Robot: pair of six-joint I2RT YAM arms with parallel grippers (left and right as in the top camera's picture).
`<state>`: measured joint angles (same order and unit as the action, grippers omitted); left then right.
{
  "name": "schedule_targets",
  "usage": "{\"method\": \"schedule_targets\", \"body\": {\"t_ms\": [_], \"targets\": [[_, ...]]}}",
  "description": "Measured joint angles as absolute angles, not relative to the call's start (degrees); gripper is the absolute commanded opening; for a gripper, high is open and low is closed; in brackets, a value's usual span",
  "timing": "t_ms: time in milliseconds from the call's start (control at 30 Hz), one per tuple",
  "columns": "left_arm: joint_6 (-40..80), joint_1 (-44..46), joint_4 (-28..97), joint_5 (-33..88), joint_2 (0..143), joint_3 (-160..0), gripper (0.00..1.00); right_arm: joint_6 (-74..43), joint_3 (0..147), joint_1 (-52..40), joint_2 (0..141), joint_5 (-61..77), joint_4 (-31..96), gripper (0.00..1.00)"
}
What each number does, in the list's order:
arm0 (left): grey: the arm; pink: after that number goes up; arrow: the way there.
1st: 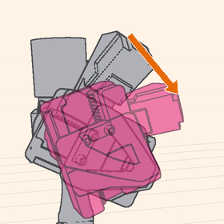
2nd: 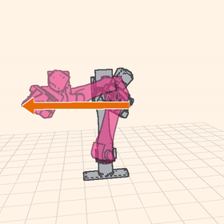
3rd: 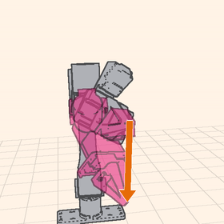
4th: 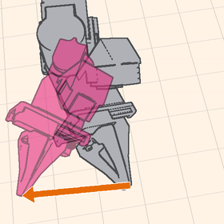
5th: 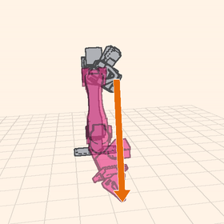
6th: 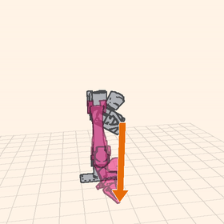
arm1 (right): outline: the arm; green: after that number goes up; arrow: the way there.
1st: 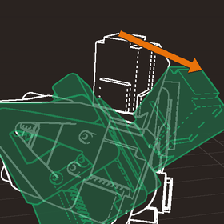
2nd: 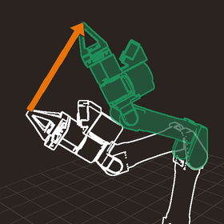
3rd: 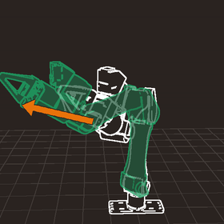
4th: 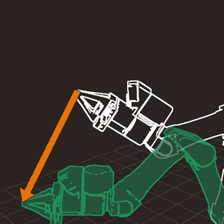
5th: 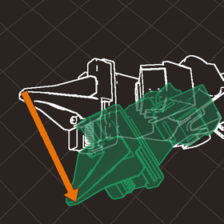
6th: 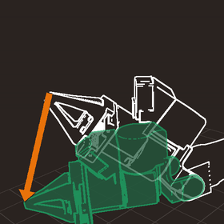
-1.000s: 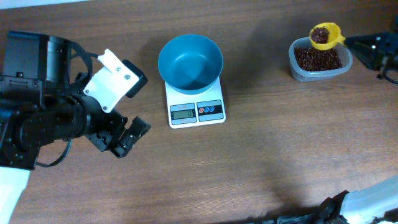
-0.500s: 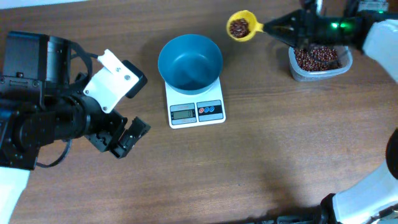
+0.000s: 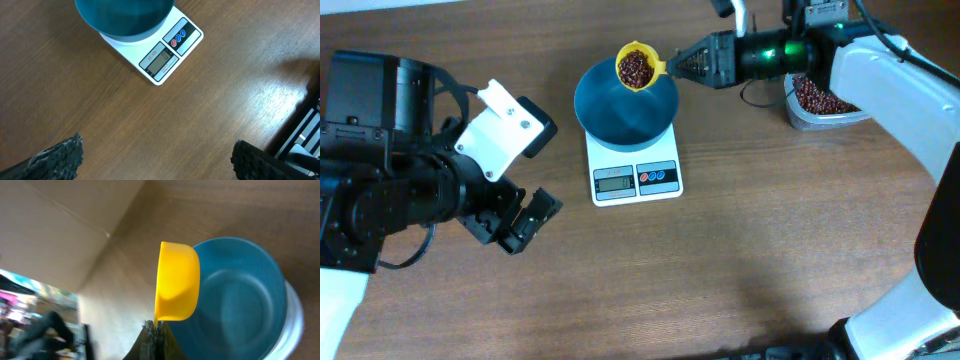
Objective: Scoop item into bowl and weigh 50g on scale
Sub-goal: 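Move the scoop over the teal bowl and tip beans in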
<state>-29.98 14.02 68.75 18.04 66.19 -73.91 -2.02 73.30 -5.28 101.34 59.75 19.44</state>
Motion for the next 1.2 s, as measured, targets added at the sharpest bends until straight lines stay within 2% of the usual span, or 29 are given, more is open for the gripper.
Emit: {"method": "schedule_targets", "body": {"t_ms": [267,400,600,900,1200], "targets": [[-29.98,14.02,68.75,18.04,66.19,-73.91,0.99,14.87,73.3,-6.48,101.34,53.49,19.51,0.04],[-29.98,14.02,68.75,18.04,66.19,-73.91,0.99,17.91,73.3,-6.48,101.34,53.32,19.68,0.04],[-29.98,14.02,68.75,18.04,66.19,-73.91,0.99,18.72,73.3,-6.48,101.32,53.04,19.66,0.04],[-29.98,14.02,68.75,18.04,66.19,-73.91,0.99,19.86,73.3,-10.5,100.22,41.98,19.09,0.04],[-29.98,14.02,68.75,18.04,66.19,-73.91,0.99,20.03,73.3,-10.55,98.94,36.29,19.22,0.04]]}}
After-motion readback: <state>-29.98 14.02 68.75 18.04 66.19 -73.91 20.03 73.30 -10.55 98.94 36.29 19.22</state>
